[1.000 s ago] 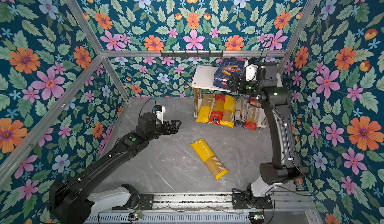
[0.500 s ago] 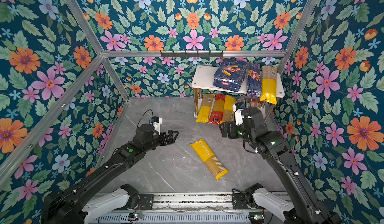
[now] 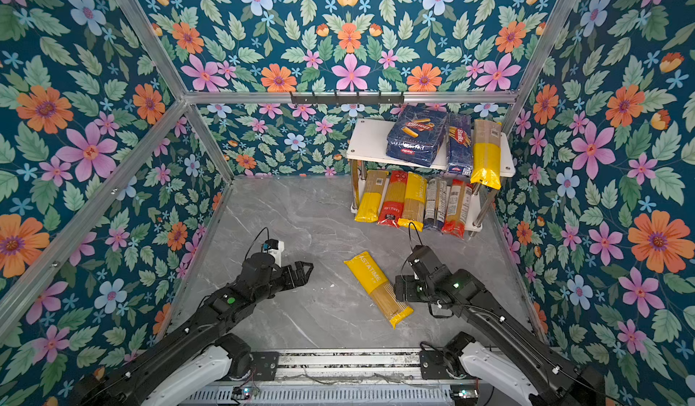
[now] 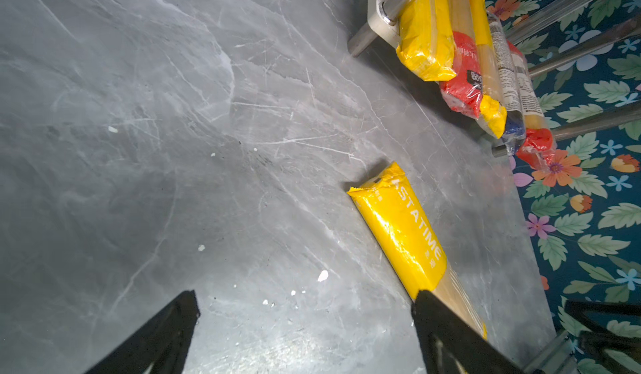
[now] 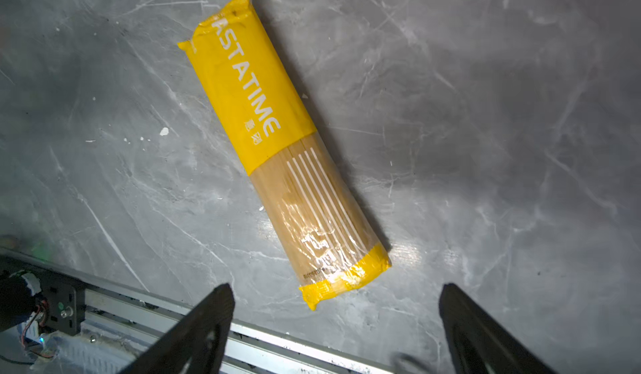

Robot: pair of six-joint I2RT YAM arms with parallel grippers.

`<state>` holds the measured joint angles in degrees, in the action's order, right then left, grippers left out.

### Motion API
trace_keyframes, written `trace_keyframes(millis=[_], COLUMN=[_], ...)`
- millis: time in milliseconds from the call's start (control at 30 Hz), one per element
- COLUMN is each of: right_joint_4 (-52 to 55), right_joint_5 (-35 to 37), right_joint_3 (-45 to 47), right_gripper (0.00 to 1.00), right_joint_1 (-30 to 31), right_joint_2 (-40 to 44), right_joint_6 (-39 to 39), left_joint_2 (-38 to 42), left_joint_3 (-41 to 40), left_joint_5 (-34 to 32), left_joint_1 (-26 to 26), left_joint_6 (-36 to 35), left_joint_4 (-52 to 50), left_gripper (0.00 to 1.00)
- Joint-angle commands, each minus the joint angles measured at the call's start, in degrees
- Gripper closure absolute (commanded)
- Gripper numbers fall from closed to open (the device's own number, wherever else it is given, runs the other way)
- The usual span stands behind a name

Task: Arrange pasta packages on shelves
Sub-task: Rotate the pasta bag at the center of the table.

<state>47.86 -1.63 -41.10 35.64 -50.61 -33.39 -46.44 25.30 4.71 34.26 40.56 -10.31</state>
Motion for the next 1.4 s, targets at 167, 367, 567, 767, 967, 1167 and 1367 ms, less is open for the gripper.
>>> trace_keyframes(millis=[167,367,567,767,967,1167,1367], right_joint_4=[-8.51,-11.55,-15.52,-18.11,-21.71,-27.50,-29.33], right_joint_5=[-5.31,-6.69,-8.04,-7.47,-7.16,-8.04,-7.16], right_joint_3=[6.84,8.73,10.59,10.93,10.81,9.07,0.06], right_gripper=[0.07,0.07,0.07,0.06,0.06,0.06,0.06], right_joint_1=[0.09,0.05,0.40,2.88,5.94,10.29,17.85], right_joint_2=[-1.44,-4.32,-8.10,-10.56,-14.74,-21.68,-33.96], right_joint_6=[-5.36,-6.22,-7.19,-8.70,-10.10,-12.34,-13.45], left_joint_2=[1.01,0.36,-0.40,-1.05,-1.16,0.48,2.96], left_joint_3=[-0.91,-2.26,-3.02,-3.16,-3.50,-4.51,-6.19], left_joint_5=[-2.18,-3.39,-3.63,-3.74,-3.63,-3.70,-3.74], left_joint_1=[0.02,0.02,0.02,0.02,0.02,0.02,0.02], left_joint_6=[0.10,-0.46,-1.00,-1.64,-2.04,-1.47,-0.50], left_joint_4=[0.29,0.72,1.48,2.70,2.75,1.92,1.54], left_gripper=[0.00,0.00,0.00,0.00,0.00,0.00,0.00])
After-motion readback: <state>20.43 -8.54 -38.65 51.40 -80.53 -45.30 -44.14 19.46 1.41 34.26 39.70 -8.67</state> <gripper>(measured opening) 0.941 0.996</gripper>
